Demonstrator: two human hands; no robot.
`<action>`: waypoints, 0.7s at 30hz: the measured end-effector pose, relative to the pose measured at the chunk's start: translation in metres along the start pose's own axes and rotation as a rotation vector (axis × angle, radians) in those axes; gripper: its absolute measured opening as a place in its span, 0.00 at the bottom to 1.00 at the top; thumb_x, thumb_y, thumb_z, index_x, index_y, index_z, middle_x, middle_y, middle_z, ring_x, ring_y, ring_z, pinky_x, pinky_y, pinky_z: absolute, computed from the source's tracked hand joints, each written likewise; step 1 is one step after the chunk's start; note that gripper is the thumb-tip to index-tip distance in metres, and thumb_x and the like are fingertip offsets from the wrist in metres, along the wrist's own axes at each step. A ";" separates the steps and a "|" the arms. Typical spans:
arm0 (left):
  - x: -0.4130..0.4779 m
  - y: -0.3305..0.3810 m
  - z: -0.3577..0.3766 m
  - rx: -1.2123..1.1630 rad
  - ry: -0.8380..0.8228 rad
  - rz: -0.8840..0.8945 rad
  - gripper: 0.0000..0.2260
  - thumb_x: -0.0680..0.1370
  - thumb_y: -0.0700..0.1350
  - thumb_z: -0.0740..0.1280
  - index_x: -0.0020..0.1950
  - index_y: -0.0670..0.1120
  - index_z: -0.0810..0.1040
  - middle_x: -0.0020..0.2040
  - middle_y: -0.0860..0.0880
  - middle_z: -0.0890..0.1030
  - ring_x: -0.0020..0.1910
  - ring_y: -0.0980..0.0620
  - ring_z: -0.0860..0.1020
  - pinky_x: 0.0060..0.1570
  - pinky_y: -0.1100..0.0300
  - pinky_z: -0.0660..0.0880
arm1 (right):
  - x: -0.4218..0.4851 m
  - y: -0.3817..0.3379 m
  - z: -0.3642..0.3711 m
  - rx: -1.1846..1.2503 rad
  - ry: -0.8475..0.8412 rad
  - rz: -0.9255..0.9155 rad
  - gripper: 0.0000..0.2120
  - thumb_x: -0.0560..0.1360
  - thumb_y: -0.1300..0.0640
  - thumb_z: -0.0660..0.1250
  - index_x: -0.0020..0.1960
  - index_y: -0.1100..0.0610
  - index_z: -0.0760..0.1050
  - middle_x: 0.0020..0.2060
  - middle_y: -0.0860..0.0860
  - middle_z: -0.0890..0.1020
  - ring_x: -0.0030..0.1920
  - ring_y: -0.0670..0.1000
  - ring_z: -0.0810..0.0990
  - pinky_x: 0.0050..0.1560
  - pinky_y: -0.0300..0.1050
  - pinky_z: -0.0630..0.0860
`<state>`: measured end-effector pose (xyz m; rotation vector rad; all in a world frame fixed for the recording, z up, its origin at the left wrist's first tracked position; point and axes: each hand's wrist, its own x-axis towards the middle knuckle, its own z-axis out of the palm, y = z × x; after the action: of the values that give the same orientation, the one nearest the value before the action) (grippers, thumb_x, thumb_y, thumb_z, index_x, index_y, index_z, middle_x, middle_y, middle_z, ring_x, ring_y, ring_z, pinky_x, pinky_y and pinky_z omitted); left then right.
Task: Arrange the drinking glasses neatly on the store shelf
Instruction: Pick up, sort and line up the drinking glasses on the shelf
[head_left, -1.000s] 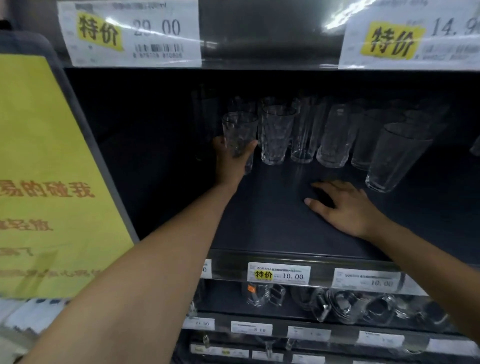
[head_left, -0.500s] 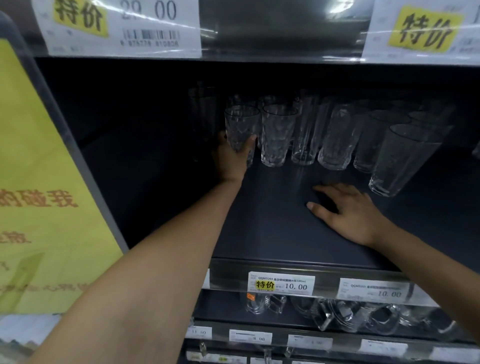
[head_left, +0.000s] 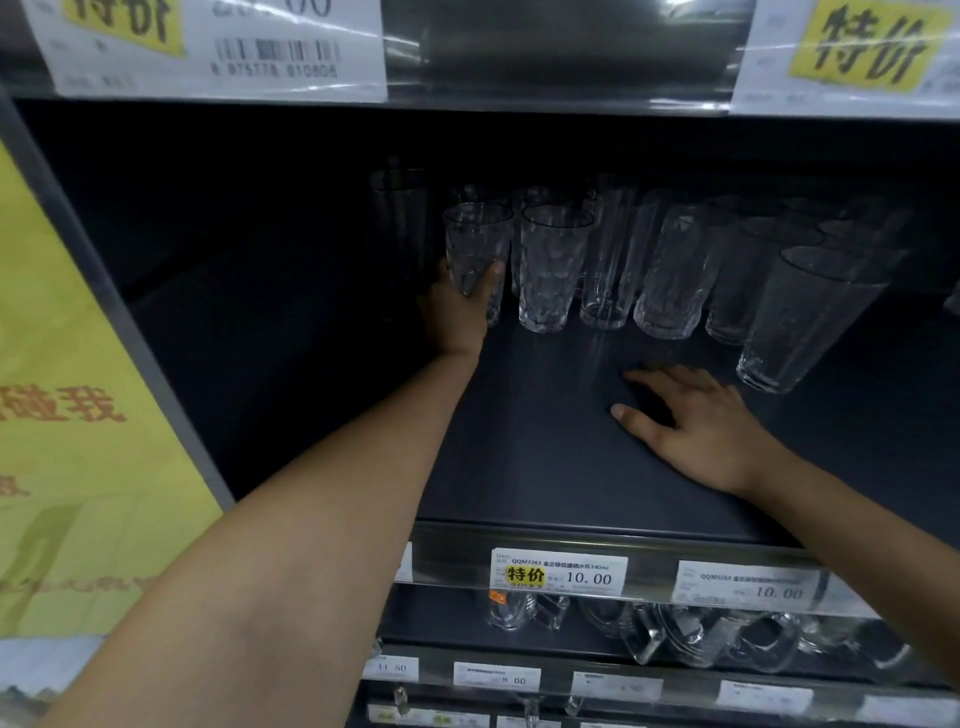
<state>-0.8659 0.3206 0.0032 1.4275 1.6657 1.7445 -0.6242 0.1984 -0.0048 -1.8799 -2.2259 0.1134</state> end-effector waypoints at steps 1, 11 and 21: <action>0.000 0.000 0.000 0.000 -0.002 0.001 0.29 0.75 0.59 0.71 0.68 0.41 0.75 0.61 0.42 0.82 0.60 0.43 0.80 0.59 0.49 0.77 | 0.000 0.000 0.000 0.000 -0.001 0.000 0.32 0.75 0.31 0.53 0.75 0.43 0.65 0.74 0.46 0.67 0.74 0.52 0.63 0.73 0.53 0.60; -0.005 0.003 -0.003 0.024 0.006 0.007 0.28 0.76 0.58 0.71 0.67 0.40 0.75 0.60 0.41 0.82 0.59 0.42 0.80 0.58 0.50 0.78 | 0.000 0.000 0.001 0.000 0.006 0.005 0.31 0.76 0.32 0.54 0.75 0.43 0.65 0.74 0.46 0.67 0.74 0.51 0.63 0.72 0.52 0.59; -0.008 0.007 -0.006 0.034 0.045 -0.032 0.26 0.75 0.58 0.72 0.63 0.39 0.78 0.57 0.40 0.83 0.57 0.41 0.80 0.55 0.49 0.78 | -0.001 -0.001 0.000 0.010 0.017 0.003 0.30 0.77 0.33 0.56 0.75 0.43 0.65 0.75 0.46 0.66 0.74 0.51 0.62 0.72 0.51 0.58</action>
<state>-0.8644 0.3091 0.0071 1.3780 1.7391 1.7511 -0.6248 0.1974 -0.0046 -1.8722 -2.2072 0.1081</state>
